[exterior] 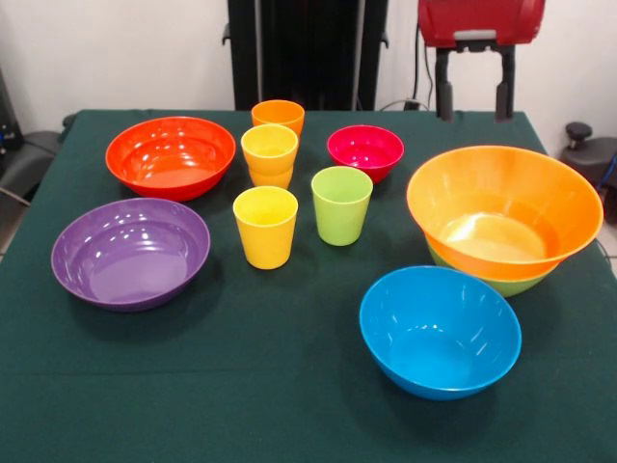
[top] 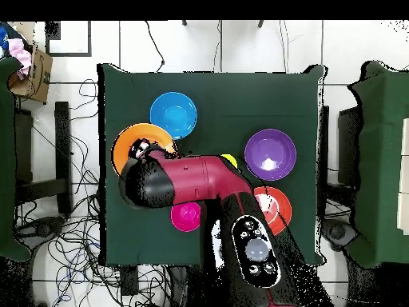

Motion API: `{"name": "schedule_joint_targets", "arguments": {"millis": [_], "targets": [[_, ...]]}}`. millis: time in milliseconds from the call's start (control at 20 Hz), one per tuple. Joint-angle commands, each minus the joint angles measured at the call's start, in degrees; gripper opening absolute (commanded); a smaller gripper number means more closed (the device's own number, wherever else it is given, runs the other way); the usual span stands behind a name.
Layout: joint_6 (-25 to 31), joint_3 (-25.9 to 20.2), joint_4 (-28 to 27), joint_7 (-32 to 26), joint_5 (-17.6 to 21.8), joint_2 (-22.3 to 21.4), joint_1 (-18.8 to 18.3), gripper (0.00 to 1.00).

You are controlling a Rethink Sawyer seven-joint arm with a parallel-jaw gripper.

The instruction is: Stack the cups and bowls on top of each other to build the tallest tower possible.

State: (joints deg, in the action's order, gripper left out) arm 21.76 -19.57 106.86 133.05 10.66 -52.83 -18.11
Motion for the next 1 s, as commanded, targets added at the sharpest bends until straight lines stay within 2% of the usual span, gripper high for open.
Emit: {"name": "schedule_joint_targets", "arguments": {"millis": [50,300,650,900,1000], "targets": [[9.8,-5.3,5.0,-5.3,-1.6,-3.3,-2.6,1.00],[12.0,-7.4,6.3,-7.7,-2.1,-5.7,-6.0,1.00],[17.0,-11.4,4.5,-12.2,-2.2,-6.7,-12.2,1.00],[21.9,-13.1,-1.9,-14.2,0.5,-3.6,-14.3,1.00],[22.3,-12.8,-5.5,-14.1,2.7,-0.5,-13.8,1.00]]}}
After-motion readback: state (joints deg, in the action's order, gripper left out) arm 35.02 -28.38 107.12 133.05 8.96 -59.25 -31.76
